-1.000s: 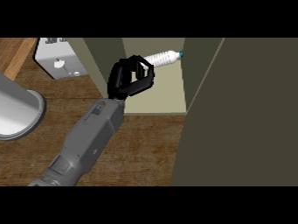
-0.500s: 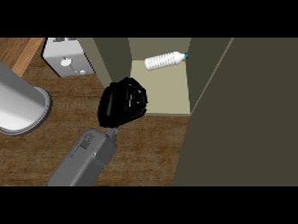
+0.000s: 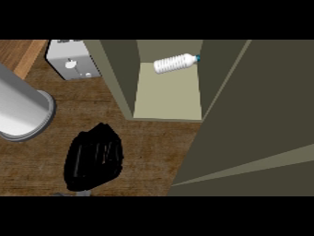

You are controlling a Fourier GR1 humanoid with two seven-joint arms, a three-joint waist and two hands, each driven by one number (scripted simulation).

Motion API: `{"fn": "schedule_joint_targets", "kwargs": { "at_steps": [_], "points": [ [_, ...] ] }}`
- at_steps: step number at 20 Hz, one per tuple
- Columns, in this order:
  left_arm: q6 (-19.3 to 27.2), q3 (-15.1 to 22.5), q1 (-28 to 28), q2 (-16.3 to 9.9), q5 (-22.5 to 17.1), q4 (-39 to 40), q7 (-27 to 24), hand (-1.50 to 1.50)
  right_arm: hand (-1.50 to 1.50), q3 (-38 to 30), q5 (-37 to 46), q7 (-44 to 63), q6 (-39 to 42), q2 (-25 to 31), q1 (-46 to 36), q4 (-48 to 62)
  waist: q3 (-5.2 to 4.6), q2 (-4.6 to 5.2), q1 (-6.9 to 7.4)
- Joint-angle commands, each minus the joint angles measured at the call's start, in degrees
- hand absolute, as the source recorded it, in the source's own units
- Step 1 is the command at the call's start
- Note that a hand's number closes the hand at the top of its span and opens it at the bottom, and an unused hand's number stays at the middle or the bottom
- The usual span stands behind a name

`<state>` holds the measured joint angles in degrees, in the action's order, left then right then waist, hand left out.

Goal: Pick up the bottled water, place it into the cabinet and close the cabinet

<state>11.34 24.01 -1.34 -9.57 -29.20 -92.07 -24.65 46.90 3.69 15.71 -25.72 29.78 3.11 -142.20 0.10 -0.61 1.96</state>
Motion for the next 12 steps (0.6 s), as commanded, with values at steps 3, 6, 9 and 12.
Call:
{"fn": "schedule_joint_targets", "kwargs": {
  "at_steps": [3,6,9,12],
  "points": [
    [-1.7,1.7,15.1,-6.1,0.6,-12.3,-2.4,1.50,1.50,7.6,0.9,7.8,4.2,-1.7,-5.1,-6.7,-0.29,-0.09,0.01],
    [-0.8,0.7,19.4,-8.6,0.5,-19.7,-2.0,1.50,1.50,10.2,2.2,8.5,3.7,-4.5,-6.3,-4.9,-0.25,-0.17,-0.33],
    [0.1,2.9,24.2,-9.0,2.1,-23.5,-2.6,1.50,1.50,7.5,1.6,14.3,3.6,-7.4,-11.6,-5.1,-0.30,-0.01,-0.35],
    [-2.8,0.5,30.2,-12.2,0.3,-26.2,-4.8,1.50,1.50,8.7,4.4,15.3,1.4,-13.0,-15.2,-0.2,-0.33,-0.14,-0.24]
  ]
}}
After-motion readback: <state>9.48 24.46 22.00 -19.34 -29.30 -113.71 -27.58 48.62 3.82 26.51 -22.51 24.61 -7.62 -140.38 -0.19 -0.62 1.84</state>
